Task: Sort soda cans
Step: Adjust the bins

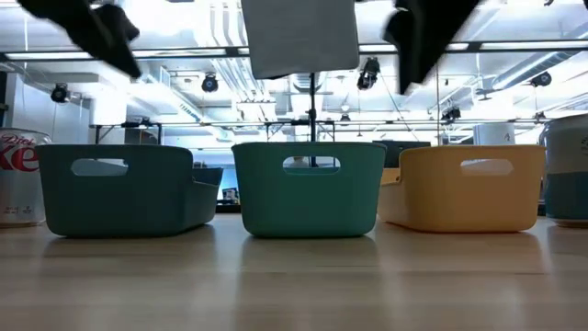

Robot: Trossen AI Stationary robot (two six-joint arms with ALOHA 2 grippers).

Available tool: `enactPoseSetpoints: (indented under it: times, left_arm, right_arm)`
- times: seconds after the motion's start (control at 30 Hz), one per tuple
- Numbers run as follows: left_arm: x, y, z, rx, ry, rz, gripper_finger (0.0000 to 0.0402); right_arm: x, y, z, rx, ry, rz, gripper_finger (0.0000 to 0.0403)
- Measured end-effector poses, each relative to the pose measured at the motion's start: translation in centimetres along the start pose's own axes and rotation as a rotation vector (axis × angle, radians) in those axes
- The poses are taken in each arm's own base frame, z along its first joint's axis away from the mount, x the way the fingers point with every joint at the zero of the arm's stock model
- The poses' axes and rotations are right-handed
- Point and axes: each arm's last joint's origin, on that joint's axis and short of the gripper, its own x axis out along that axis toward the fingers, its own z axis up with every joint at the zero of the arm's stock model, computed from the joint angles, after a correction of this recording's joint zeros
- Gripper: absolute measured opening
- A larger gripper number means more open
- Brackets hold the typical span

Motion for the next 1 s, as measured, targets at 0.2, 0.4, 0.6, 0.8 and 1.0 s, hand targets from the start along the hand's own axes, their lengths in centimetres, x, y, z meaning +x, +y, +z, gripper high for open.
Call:
enactPoseSetpoints:
  times: [0.2, 0.4, 0.6, 0.8, 1.0]
  left_arm:
    - [-0.8, -1.1, 1.0, 0.024, -0.246, -0.007, 0.0254]
    - [0.0, -1.9, 1.1, 0.082, -0.419, -0.076, 0.0254]
    - [0.4, -1.7, 1.4, 0.113, -0.592, -0.071, 0.0254]
    - [-0.1, -1.3, 1.8, 0.108, -0.653, -0.071, 0.0254]
    - [-0.2, -1.3, 1.8, 0.105, -0.656, -0.073, 0.0254]
  right_arm:
    - [3.2, 0.6, -3.2, 0.034, 0.088, 0.125, 0.0301]
    - [6.7, 0.8, -5.9, 0.019, 0.169, 0.103, 0.0298]
    - [8.6, 1.2, -7.2, 0.033, 0.214, 0.162, 0.0299]
    - [8.4, 1.3, -7.5, 0.041, 0.238, 0.178, 0.0283]
    - [8.2, 1.7, -7.5, 0.088, 0.277, 0.258, 0.0275]
